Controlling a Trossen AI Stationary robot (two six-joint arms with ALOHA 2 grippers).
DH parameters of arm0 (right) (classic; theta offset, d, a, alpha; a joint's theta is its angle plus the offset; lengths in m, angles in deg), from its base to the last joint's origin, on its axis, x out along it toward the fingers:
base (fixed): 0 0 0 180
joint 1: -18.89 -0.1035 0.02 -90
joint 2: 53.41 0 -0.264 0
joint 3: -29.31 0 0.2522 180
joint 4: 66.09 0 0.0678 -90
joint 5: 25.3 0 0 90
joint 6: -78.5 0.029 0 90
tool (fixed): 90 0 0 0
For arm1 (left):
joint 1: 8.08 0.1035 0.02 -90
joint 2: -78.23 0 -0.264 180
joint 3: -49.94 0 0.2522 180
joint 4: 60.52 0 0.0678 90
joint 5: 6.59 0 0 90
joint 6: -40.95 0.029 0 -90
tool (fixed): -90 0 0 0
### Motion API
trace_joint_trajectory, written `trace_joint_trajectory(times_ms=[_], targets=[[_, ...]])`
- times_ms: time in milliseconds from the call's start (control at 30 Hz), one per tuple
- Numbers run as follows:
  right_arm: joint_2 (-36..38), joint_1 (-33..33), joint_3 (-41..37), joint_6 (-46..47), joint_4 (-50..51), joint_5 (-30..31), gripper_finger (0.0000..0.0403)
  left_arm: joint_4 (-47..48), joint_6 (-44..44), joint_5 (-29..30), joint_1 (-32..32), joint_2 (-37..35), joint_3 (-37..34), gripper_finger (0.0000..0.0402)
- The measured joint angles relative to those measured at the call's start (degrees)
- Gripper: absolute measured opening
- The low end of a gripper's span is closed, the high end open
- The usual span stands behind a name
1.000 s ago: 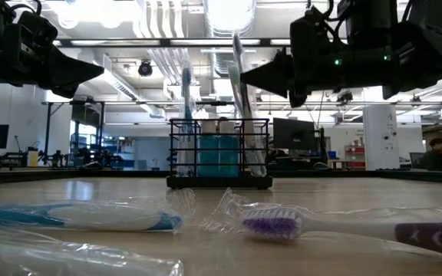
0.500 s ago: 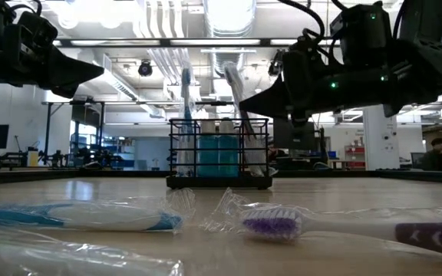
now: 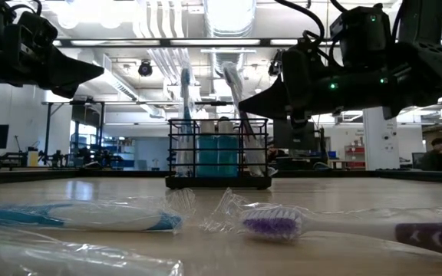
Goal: Pick & Place toothbrushing station
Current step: Put the top purple toothbrush into the black mesh organizer, then put the blue toothbrush into the black mesh organizer
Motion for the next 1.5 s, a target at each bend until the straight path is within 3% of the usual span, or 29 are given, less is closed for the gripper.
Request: trace_joint_trajectory(times_ms=[133,500,800,1033,1167,1333,1500], targets=[[0.3,-0.1,0.0,0.4,0.6,-1.7,0.004,0.0,0.0,0.0,0.0,0.0,0.0,0.0003],[2.7,-0.2,0.0,0.6,2.4,-1.6,0.0146,0.1,0.0,0.0,0.0,0.0,0.0,0.0003],[6.0,-0.5,-0.1,0.3,3.8,-1.4,0.0171,0.2,0.0,0.0,0.0,0.0,0.0,0.0003],[21.3,-2.9,-0.2,-2.4,20.2,-0.8,0.017,0.3,-0.1,0.0,0.0,0.0,0.0,0.0003],[33.0,-6.1,-0.2,-4.7,32.9,3.7,0.0158,0.3,-0.3,0.0,0.0,0.0,0.0,0.0003],[47.8,-12.6,-0.3,-8.5,46.6,12.5,0.0124,0.3,-0.4,0.0,0.0,0.0,0.0,0.0003],[58.8,-18.2,-1.1,-8.9,56.0,17.1,0.0068,0.3,-0.4,0.0,0.0,0.0,0.0,0.0003]])
